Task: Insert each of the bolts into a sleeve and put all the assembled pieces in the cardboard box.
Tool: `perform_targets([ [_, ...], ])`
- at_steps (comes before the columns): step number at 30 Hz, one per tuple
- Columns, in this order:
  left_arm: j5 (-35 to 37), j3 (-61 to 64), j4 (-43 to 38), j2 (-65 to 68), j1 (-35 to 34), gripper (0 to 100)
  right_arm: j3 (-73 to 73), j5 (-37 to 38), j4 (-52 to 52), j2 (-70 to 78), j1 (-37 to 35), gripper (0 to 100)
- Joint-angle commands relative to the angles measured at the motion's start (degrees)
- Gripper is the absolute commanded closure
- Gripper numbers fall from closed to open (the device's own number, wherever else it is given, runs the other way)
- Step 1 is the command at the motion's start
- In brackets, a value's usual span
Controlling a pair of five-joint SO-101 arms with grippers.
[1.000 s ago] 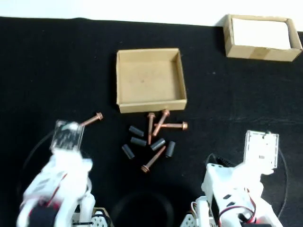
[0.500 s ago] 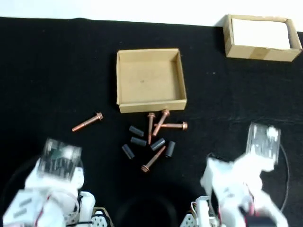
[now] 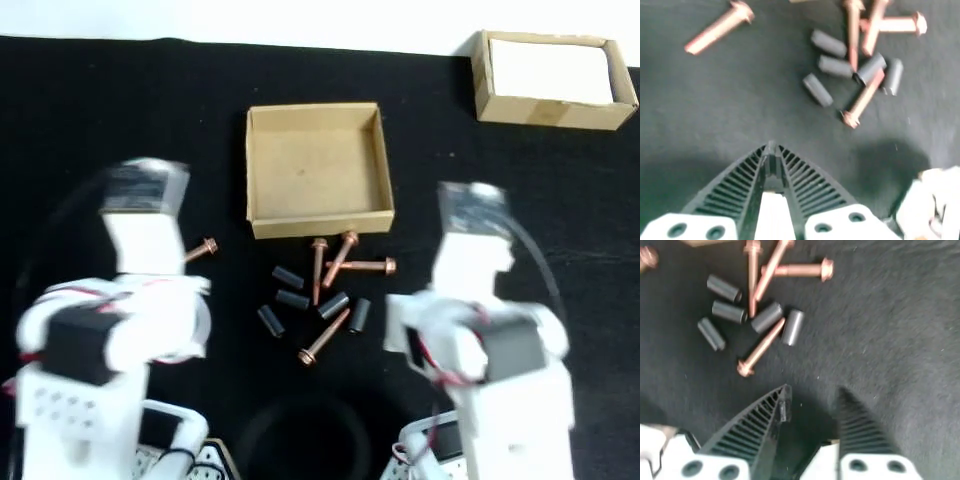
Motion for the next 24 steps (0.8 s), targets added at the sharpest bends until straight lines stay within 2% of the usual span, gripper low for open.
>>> perform_targets([
  [1,3.25,4.26,-2.81,0.48,4.88,98,-2.24,-3.52,-2.07,4.35,-1.19,80.4],
  [5,4.92,10.33,-8.88,0.48,0.22,84,-2.07,-5.27,-6.46,8.22,-1.27,80.4],
  [8,4.75,13.93,-10.11,0.48,-2.15,72,-0.75,-5.27,-10.59,11.21,-1.27,80.4],
  [10,4.66,16.66,-11.34,0.48,-3.3,68,1.98,-5.36,-13.67,13.14,-1.27,80.4],
  [14,4.66,21.23,-15.21,0.48,-5.23,67,8.31,-5.1,-21.49,15.16,-1.27,80.6],
  [18,4.57,23.78,-19.25,0.48,-7.08,67,12.09,-5.01,-29.49,17.19,-1.27,85.2],
  [24,4.57,27.3,-22.42,0.48,-7.34,68,13.32,-5.01,-34.95,22.37,-1.27,86.8],
])
